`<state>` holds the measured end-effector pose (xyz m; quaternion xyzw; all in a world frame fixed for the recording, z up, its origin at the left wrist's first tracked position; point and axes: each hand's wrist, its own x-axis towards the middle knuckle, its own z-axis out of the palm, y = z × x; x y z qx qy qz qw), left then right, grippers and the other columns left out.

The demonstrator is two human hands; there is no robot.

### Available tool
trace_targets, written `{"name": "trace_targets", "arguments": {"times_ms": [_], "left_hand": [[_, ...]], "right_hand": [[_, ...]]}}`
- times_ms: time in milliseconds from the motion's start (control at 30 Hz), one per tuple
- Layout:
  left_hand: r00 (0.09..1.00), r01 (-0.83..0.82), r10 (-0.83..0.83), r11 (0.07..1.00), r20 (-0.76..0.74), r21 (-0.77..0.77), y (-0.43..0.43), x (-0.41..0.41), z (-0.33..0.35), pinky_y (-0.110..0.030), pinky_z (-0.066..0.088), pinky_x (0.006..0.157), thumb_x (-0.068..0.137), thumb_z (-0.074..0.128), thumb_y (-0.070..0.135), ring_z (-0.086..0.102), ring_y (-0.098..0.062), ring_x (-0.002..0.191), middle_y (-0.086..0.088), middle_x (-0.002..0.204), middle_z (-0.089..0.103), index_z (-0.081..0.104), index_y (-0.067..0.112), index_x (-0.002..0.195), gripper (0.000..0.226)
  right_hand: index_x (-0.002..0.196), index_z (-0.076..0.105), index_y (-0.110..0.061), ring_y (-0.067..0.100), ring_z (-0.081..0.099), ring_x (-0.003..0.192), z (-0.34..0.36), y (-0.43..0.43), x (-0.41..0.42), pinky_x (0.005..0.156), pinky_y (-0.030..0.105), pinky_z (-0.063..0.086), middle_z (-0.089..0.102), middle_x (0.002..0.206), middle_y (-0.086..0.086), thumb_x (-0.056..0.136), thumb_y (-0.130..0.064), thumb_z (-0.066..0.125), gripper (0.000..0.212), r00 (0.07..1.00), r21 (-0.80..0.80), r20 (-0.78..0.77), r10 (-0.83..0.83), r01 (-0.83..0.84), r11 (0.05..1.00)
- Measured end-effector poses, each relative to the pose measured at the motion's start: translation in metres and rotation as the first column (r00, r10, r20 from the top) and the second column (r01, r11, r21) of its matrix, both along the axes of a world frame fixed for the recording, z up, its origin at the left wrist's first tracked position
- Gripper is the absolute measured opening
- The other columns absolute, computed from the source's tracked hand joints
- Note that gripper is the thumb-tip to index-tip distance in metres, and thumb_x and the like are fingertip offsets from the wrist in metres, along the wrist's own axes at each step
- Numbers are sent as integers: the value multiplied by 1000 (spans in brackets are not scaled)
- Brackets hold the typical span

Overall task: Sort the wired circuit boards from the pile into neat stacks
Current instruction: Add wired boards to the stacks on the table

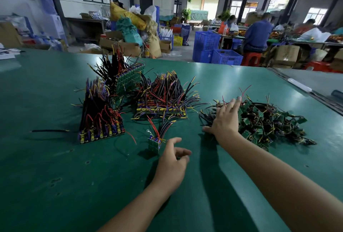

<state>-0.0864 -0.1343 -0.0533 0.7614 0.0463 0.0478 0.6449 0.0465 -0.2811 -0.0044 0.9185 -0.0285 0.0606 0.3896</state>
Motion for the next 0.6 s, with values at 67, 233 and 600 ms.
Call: {"name": "trace_targets", "arguments": {"times_ms": [67,233,600], "left_hand": [[1000,1,-1,1000,2,-3,1,0,0,-4,39,60,89,55,0,57,5,72,3,96,69,45,28,119,42],[1000,9,-9,1000,12,-2,0,2,-2,-3,39,62,89,56,1,56,11,68,5,95,69,45,27,121,43],[1000,21,-21,1000,20,0,1,1,-1,-2,38,60,90,55,0,53,11,65,3,96,70,45,26,122,42]], "right_hand": [[155,12,-7,54,-1,144,-7,9,-2,101,77,-13,12,161,21,88,-78,9,98,999,-54,22,-33,34,998],[145,42,-12,53,-9,144,-9,17,-5,95,80,-17,13,160,24,102,-42,28,55,985,-12,99,144,-143,990],[139,51,-12,41,8,146,-31,-1,-5,111,62,19,29,154,24,104,-39,28,51,956,185,-21,294,-285,940]]}}
